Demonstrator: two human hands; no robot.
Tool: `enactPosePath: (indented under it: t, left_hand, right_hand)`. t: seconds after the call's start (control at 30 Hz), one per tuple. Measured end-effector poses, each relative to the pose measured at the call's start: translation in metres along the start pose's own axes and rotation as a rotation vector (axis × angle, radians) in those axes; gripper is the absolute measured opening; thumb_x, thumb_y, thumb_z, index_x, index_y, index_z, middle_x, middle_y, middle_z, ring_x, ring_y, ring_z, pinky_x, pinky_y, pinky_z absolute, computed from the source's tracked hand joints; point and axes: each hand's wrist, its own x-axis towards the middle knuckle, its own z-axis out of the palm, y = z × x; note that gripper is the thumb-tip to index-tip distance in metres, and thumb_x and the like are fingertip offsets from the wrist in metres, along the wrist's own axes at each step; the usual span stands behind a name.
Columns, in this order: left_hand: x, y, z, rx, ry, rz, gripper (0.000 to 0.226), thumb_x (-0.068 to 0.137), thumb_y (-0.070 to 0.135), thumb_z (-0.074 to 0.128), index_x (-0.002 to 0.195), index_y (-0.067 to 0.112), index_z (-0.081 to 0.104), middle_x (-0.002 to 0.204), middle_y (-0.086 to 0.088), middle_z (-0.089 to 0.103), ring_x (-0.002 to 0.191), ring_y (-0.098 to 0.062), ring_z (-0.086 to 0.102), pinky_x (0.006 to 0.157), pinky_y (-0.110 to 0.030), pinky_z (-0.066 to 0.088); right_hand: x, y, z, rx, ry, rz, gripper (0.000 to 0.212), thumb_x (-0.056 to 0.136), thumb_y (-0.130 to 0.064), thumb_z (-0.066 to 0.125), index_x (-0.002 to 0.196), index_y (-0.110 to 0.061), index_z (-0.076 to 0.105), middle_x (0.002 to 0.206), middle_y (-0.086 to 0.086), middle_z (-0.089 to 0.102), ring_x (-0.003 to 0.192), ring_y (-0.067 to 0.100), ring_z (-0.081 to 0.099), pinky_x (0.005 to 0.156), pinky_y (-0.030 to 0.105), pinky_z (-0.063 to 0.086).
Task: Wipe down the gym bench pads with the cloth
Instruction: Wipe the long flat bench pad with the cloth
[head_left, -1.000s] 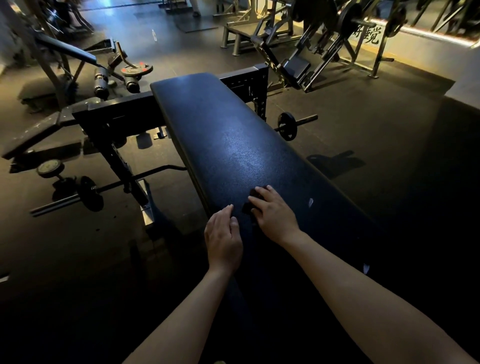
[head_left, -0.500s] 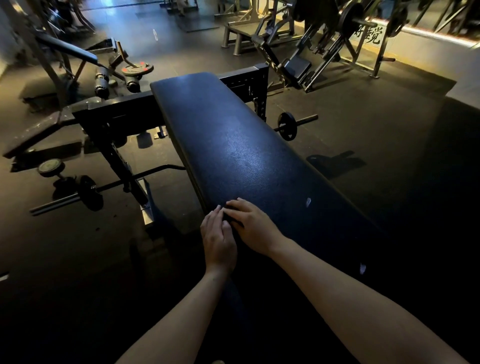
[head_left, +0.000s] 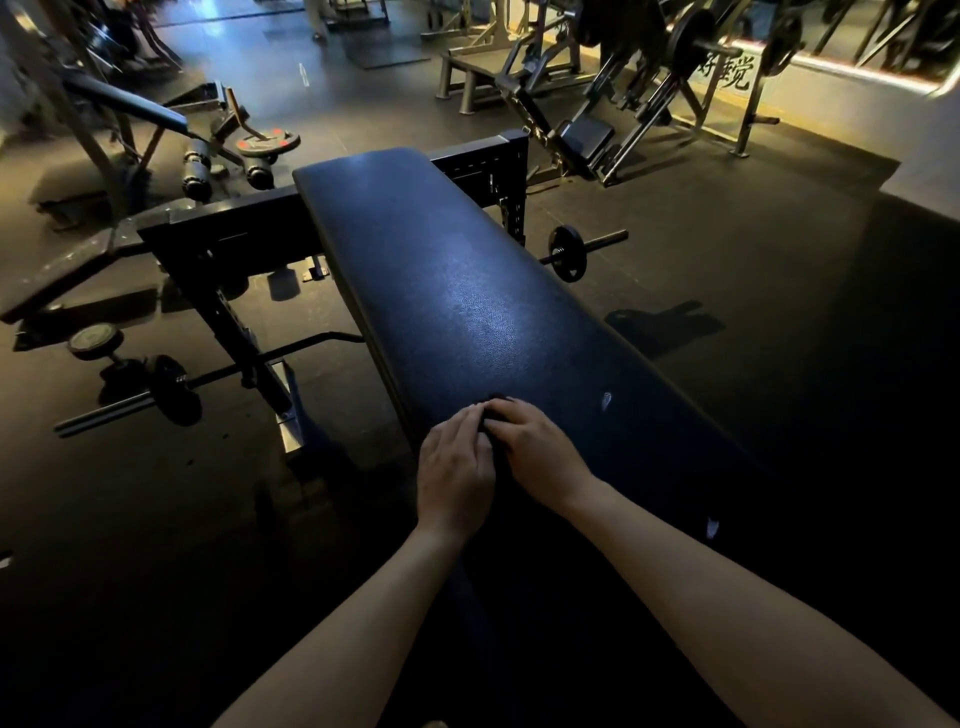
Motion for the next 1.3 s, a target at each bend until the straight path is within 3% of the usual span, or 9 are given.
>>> enactPosePath:
  t: [0.23,0.4,0.5,0.67,0.83,0.9,0.97,1.13,1.3]
  left_hand:
    - [-0.005,0.001,0.007,0.067,-0.033,-0.012,0.064,0.097,0.042,0.022,0.141,0.01,0.057,0.146,-0.005,0.055,0.135,-0.021,0.042,0.12,-0.034,0.024]
    - [0.013,0.004,0.006,0.038,-0.118,-0.11,0.055,0.101,0.036,0.029,0.147,0.015,0.051,0.152,-0.001,0.049,0.137,-0.02,0.037,0.118,-0.034,0.021]
    - [0.02,0.002,0.001,0.064,-0.129,-0.139,0.055,0.1,0.038,0.028,0.146,0.018,0.051,0.153,0.002,0.048,0.136,-0.019,0.037,0.115,-0.034,0.022]
    - [0.009,0.003,0.003,0.188,-0.157,-0.048,0.06,0.098,0.046,0.023,0.148,0.025,0.049,0.157,0.01,0.04,0.134,-0.015,0.034,0.112,-0.035,0.022]
    - [0.025,0.025,0.009,0.081,-0.152,-0.091,0.052,0.102,0.04,0.027,0.143,0.024,0.053,0.144,0.005,0.057,0.116,-0.014,0.044,0.104,-0.033,0.026]
    - [0.031,0.041,0.019,-0.027,-0.151,-0.084,0.049,0.102,0.037,0.029,0.141,0.023,0.055,0.136,0.004,0.063,0.112,-0.013,0.045,0.103,-0.03,0.024]
    - [0.031,0.045,0.028,0.002,-0.18,-0.061,0.044,0.106,0.035,0.033,0.145,0.025,0.052,0.145,0.007,0.055,0.124,-0.012,0.041,0.108,-0.031,0.018]
    - [0.025,0.041,0.028,0.076,-0.228,0.049,0.047,0.106,0.04,0.031,0.148,0.028,0.047,0.152,0.012,0.047,0.13,-0.011,0.035,0.114,-0.035,0.014]
    - [0.025,0.039,0.031,0.044,-0.199,0.048,0.056,0.098,0.044,0.026,0.145,0.027,0.052,0.142,0.011,0.057,0.125,-0.011,0.041,0.109,-0.027,0.016]
  right_hand:
    - [0.01,0.032,-0.019,-0.016,0.12,0.369,0.029,0.091,-0.003,0.062,0.118,-0.006,0.071,0.136,0.01,0.06,0.13,0.034,0.051,0.111,0.04,0.039]
    - [0.014,-0.005,-0.006,0.123,-0.028,0.234,0.035,0.095,-0.011,0.061,0.129,-0.016,0.068,0.144,0.002,0.056,0.14,0.022,0.043,0.115,0.03,0.03]
    - [0.016,0.011,-0.01,0.091,-0.075,0.169,0.033,0.097,-0.01,0.06,0.129,-0.013,0.067,0.144,0.005,0.055,0.141,0.025,0.041,0.117,0.031,0.028]
    - [0.022,0.039,-0.019,0.016,0.124,0.381,0.03,0.095,-0.01,0.059,0.124,-0.009,0.068,0.14,0.006,0.057,0.136,0.029,0.046,0.114,0.039,0.036]
    - [-0.003,0.016,-0.015,0.058,0.043,0.187,0.031,0.089,-0.009,0.067,0.118,-0.017,0.072,0.134,-0.001,0.062,0.126,0.023,0.054,0.104,0.037,0.046]
    - [-0.011,0.021,-0.022,0.075,0.039,0.189,0.033,0.087,-0.009,0.068,0.118,-0.019,0.071,0.134,-0.004,0.06,0.127,0.02,0.052,0.102,0.034,0.046]
    - [-0.011,0.036,-0.033,0.024,0.06,0.24,0.03,0.09,-0.008,0.064,0.118,-0.016,0.072,0.134,0.0,0.061,0.129,0.023,0.051,0.104,0.034,0.043]
    - [-0.021,0.074,-0.061,-0.082,0.171,0.551,0.033,0.097,-0.008,0.056,0.129,-0.008,0.065,0.144,0.007,0.053,0.135,0.026,0.045,0.111,0.031,0.032]
    - [-0.018,0.036,-0.036,0.043,0.139,0.415,0.027,0.095,-0.012,0.061,0.12,-0.013,0.072,0.136,0.004,0.062,0.128,0.023,0.053,0.106,0.025,0.034]
